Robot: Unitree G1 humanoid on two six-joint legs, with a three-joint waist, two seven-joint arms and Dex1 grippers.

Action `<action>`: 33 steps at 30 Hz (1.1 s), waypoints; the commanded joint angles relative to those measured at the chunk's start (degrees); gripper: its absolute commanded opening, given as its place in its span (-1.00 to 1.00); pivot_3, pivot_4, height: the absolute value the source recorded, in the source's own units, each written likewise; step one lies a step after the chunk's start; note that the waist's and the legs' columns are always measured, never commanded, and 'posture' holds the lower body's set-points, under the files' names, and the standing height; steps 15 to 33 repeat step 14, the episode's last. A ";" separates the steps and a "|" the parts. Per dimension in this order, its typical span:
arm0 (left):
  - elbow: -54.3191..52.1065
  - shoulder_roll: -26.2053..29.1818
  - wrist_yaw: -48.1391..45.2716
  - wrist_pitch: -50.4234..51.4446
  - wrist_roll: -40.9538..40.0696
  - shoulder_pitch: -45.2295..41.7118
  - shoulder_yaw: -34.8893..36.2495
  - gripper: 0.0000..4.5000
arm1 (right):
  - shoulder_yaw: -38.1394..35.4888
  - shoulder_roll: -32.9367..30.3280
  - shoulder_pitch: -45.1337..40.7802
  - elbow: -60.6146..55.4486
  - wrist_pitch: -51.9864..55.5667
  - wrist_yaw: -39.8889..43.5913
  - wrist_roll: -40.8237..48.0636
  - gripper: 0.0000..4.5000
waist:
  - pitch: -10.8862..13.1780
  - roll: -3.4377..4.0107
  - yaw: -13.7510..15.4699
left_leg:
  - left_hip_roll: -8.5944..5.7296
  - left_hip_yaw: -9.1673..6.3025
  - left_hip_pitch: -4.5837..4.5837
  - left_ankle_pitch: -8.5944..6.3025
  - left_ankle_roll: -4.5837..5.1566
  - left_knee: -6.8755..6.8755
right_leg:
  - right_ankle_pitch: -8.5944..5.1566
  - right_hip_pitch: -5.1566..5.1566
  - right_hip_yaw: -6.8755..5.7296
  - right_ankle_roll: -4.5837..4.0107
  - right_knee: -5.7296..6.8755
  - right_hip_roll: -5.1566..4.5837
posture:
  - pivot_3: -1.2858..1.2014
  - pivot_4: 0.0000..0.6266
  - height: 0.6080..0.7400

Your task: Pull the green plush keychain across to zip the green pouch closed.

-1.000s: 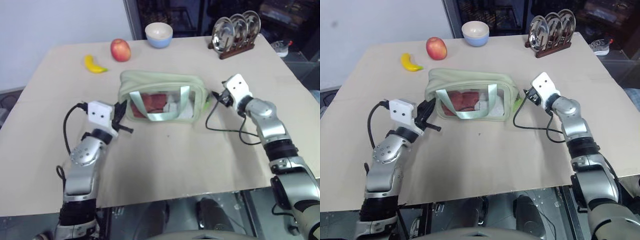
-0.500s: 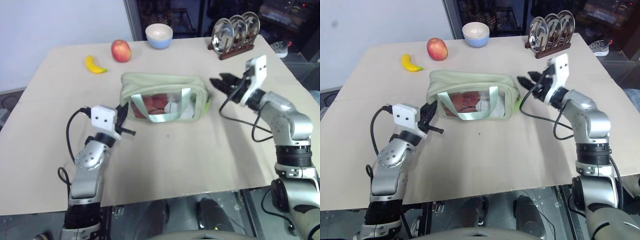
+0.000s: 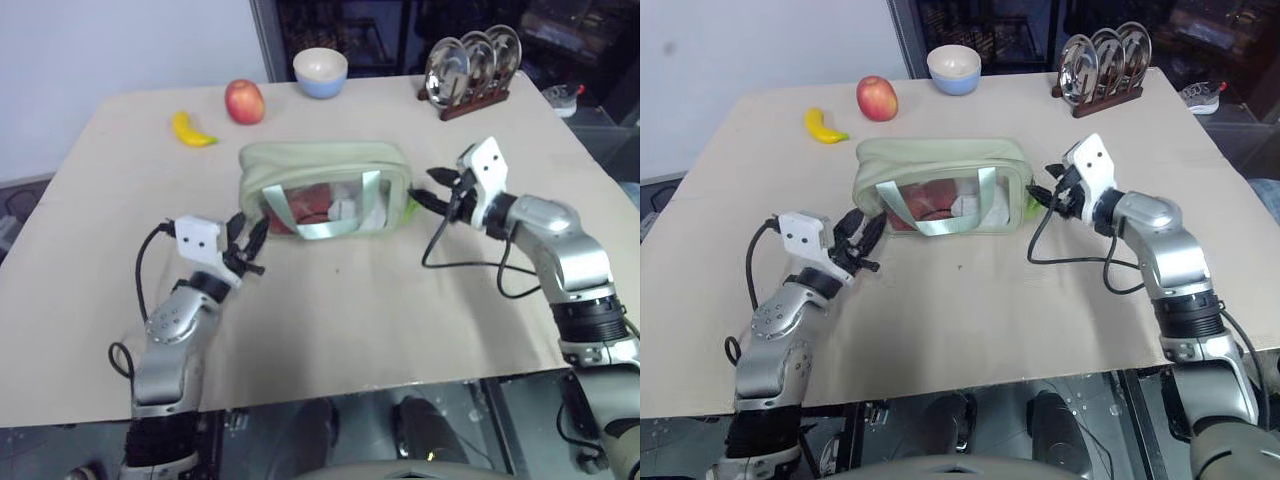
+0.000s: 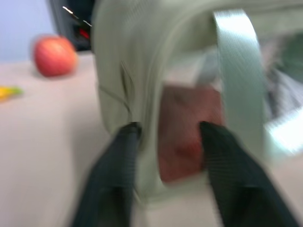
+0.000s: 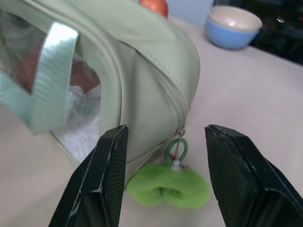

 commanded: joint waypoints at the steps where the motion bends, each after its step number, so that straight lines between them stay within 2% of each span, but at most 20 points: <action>1: -5.52 5.92 -7.26 2.81 -7.19 4.03 6.08 0.09 | -2.04 -5.14 4.28 -7.10 -2.25 5.49 1.07 0.72 | 0.00 0.00 0.06 | 0.01 -0.04 -0.04 0.00 0.00 -0.01 | 0.00 0.00 -0.04 -0.01 -0.07 -0.01 | 0.03 -0.52 1.00; 2: -6.23 7.19 -8.46 3.11 -8.29 5.21 7.25 0.09 | -2.50 -6.28 5.61 -8.50 -2.07 6.35 1.63 0.94 | 0.00 0.00 0.08 | 0.01 -0.04 -0.04 0.00 0.00 -0.05 | 0.00 0.01 -0.04 -0.01 -0.16 -0.01 | 0.03 -0.52 1.00; 3: -7.27 8.98 -10.49 3.23 -9.37 7.12 8.77 0.09 | -3.66 -7.88 7.62 -10.43 -1.42 7.37 2.70 0.97 | 0.00 -0.01 0.08 | 0.01 -0.05 -0.05 -0.01 0.01 -0.08 | 0.00 0.02 -0.04 -0.01 -0.22 -0.04 | 0.03 -0.52 1.00; 5: -8.88 12.05 -14.14 3.96 -11.81 11.49 12.63 0.09 | -6.78 -11.03 11.98 -14.21 -0.27 8.77 4.53 0.97 | 0.03 0.03 0.20 | 0.02 -0.04 -0.07 -0.02 0.02 -0.11 | 0.00 0.03 -0.03 -0.01 -0.27 -0.06 | 0.03 -0.52 1.00; 9: -10.33 14.59 -16.32 5.76 -14.83 16.75 18.36 0.09 | -12.48 -15.19 18.17 -18.42 1.27 9.17 6.45 0.97 | 0.04 0.04 0.25 | 0.03 -0.05 -0.01 -0.03 0.05 -0.16 | 0.00 0.11 -0.04 -0.01 -0.35 -0.08 | 0.03 -0.52 1.00; 14: -11.59 15.12 -15.98 7.16 -15.92 19.34 20.46 0.09 | -16.61 -17.19 24.29 -22.54 2.53 7.56 7.00 0.97 | 0.04 0.04 0.66 | 0.06 -0.06 0.03 -0.04 0.05 -0.17 | 0.00 0.19 -0.04 -0.01 -0.42 -0.07 | 0.03 -0.52 1.00; 33: -11.59 15.12 -15.98 7.16 -15.92 19.34 20.46 0.09 | -16.61 -17.19 24.29 -22.54 2.53 7.56 7.00 0.97 | 0.04 0.04 0.66 | 0.06 -0.06 0.03 -0.04 0.05 -0.17 | 0.00 0.19 -0.04 -0.01 -0.42 -0.07 | 0.03 -0.52 1.00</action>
